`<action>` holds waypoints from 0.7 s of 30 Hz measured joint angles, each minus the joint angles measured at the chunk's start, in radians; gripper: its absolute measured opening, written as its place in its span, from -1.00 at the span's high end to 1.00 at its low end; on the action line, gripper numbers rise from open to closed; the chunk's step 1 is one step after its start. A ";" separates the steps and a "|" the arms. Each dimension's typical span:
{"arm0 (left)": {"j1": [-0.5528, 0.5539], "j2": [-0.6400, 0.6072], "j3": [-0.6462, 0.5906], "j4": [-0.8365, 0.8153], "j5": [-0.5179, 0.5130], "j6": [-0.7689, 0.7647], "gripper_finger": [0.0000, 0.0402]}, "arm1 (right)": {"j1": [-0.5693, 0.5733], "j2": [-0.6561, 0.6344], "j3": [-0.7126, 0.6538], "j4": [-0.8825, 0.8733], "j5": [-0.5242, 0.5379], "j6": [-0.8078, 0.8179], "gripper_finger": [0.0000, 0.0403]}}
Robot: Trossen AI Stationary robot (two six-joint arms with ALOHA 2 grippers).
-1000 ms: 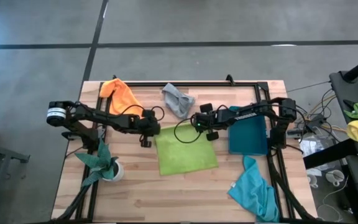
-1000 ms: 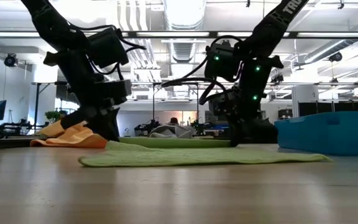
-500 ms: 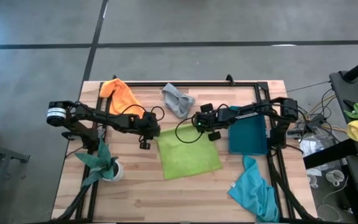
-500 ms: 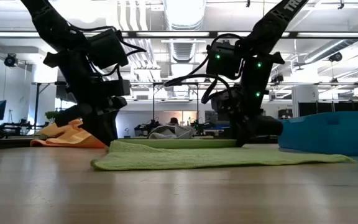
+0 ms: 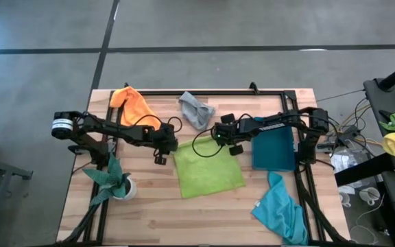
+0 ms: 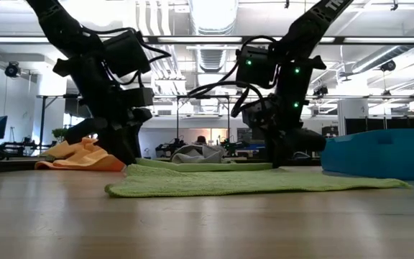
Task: Roll microfiber towels into tight, uniform cylinder then place into a basket
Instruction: Roll the green towel
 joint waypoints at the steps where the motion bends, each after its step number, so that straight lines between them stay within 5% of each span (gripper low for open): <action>1: 0.000 0.000 0.000 0.000 0.000 -0.019 0.71 | 0.000 -0.005 0.000 -0.006 -0.008 0.004 0.48; 12: 0.003 -0.015 0.032 -0.105 0.056 -0.223 0.43 | -0.007 -0.037 0.031 -0.070 -0.124 0.062 0.19; 21: 0.035 -0.048 0.117 -0.207 0.061 -0.259 0.05 | -0.136 -0.054 0.109 -0.067 -0.391 0.116 0.15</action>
